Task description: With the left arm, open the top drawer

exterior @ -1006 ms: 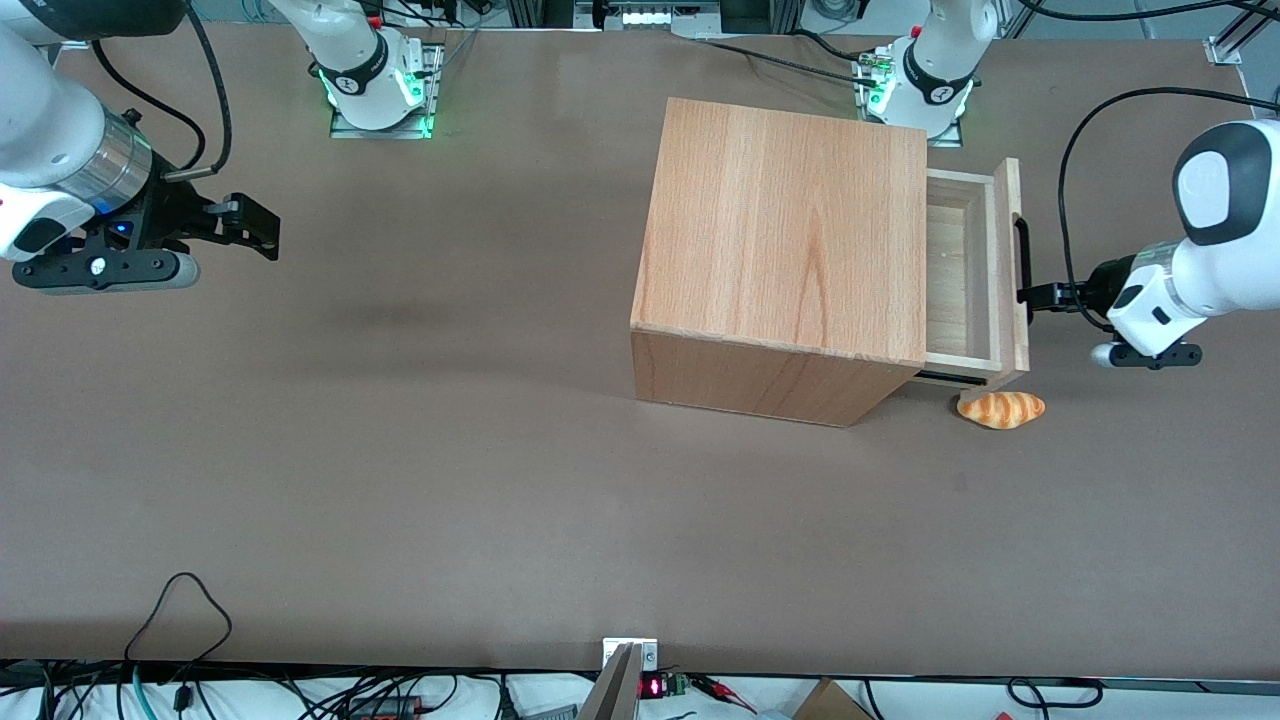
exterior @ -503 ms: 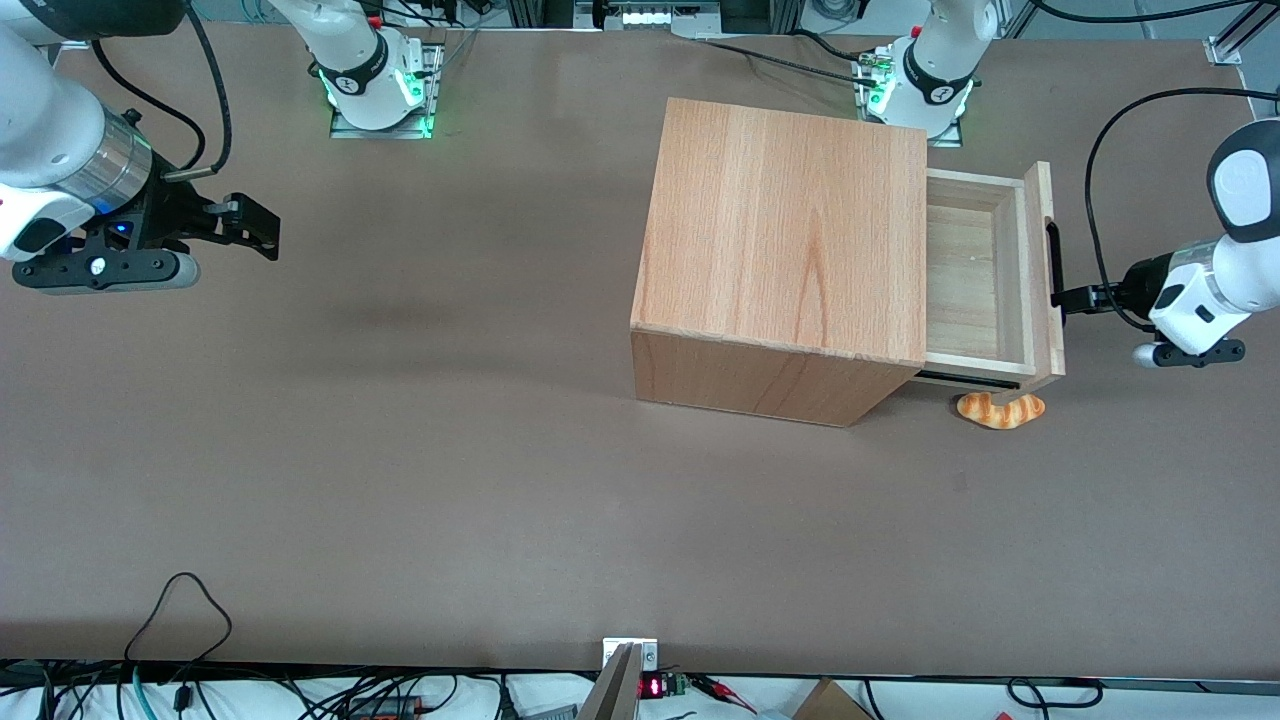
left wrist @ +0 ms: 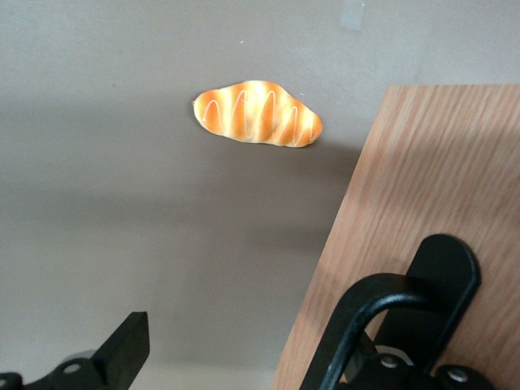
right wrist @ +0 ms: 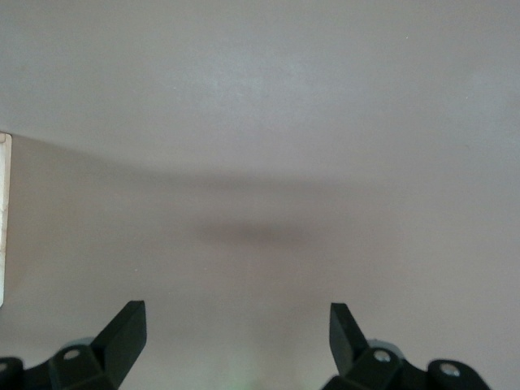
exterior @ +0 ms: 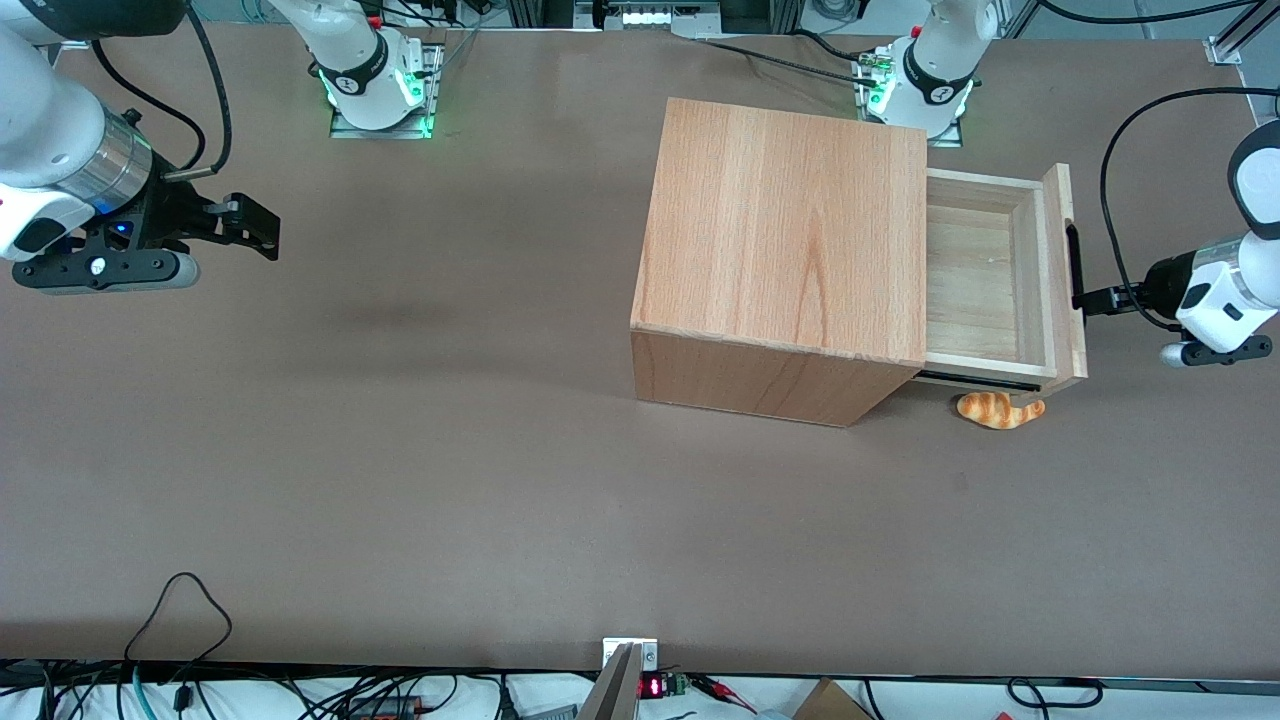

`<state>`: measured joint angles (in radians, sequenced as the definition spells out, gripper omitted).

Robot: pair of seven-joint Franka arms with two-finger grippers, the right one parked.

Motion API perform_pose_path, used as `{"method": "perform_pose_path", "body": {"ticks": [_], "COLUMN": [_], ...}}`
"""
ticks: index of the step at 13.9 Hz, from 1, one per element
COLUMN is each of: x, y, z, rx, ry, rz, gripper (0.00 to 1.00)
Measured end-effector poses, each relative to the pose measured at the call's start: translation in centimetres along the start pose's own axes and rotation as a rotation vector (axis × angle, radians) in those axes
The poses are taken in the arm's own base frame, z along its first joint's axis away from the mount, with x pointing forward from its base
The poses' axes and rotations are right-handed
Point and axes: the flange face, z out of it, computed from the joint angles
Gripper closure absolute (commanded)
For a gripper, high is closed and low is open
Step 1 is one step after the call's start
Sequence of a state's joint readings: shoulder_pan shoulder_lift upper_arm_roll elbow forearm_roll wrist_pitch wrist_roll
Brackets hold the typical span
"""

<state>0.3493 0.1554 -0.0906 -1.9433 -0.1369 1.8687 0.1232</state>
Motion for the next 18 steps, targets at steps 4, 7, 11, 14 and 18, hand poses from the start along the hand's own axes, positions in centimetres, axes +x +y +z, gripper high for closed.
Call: {"method": "perform_pose_path", "body": {"ticks": [4, 7, 11, 14, 18], "x": [0.2, 0.3, 0.5, 0.5, 0.3], "y": [-1.9, -2.5, -2.4, -2.2, -1.5], "z": [-0.4, -1.0, -3.0, -5.6, -9.9], "rx": [-0.002, 0.012, 0.017, 0.017, 0.019], "ry": [0.014, 0.024, 0.037, 0.048, 0.069], "rz": [-0.030, -0.034, -0.030, -0.028, -0.020], "gripper": [0.00, 0.00, 0.00, 0.00, 0.00]}}
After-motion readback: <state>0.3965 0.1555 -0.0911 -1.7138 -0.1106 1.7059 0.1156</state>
